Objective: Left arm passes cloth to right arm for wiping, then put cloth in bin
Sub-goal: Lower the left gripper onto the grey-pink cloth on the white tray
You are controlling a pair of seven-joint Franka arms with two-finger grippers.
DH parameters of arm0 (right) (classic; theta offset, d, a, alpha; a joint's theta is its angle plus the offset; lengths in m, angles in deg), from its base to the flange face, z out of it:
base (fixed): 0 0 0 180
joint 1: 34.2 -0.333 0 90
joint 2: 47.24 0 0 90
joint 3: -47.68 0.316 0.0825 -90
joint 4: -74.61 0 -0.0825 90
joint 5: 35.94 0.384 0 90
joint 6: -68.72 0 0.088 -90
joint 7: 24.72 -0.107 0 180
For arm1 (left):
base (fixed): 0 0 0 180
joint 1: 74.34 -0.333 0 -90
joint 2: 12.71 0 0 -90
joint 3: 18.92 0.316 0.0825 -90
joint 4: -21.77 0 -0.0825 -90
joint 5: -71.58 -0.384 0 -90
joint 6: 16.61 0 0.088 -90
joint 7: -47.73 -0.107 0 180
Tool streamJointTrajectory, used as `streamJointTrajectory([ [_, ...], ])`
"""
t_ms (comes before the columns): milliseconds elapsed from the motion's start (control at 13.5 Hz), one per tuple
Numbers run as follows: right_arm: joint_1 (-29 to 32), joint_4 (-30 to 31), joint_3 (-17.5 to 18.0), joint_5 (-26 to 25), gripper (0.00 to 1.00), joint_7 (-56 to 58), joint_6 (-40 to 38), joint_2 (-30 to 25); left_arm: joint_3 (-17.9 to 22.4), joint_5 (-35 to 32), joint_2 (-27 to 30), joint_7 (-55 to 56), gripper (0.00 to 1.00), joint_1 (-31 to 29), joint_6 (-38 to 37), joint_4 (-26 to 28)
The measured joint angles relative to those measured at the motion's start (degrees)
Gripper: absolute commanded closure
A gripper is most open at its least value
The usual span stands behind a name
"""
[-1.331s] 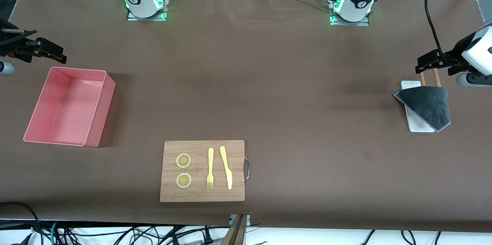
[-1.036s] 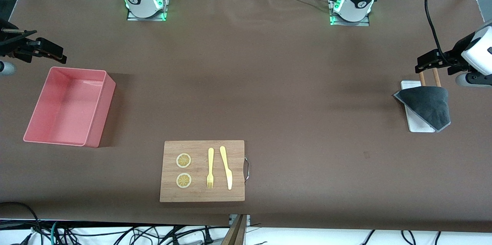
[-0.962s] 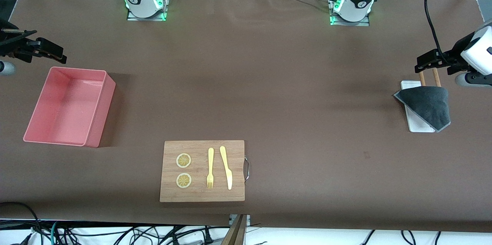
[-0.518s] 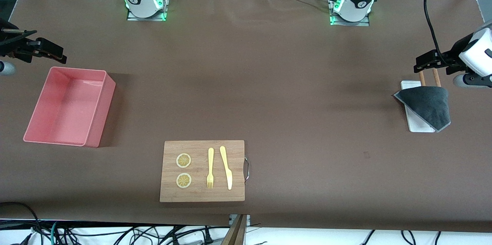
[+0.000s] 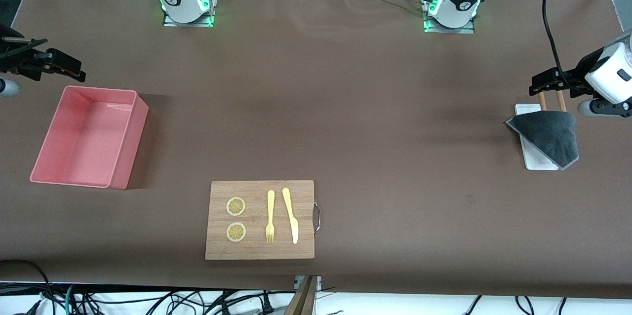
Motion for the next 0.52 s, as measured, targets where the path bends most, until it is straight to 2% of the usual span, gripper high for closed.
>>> streamJointTrajectory([
  [296, 0.0, 0.0, 0.0, 0.0, 0.0, 0.0, 0.2, 0.0, 0.2, -1.6, -3.4, -0.9, 0.0, -1.4, 0.0, 0.0],
  [518, 0.0, 0.0, 0.0, 0.0, 0.0, 0.0, 0.3, 0.1, 0.2, -4.1, -8.4, -8.4, 0.0, -3.0, 0.7, -1.0],
])
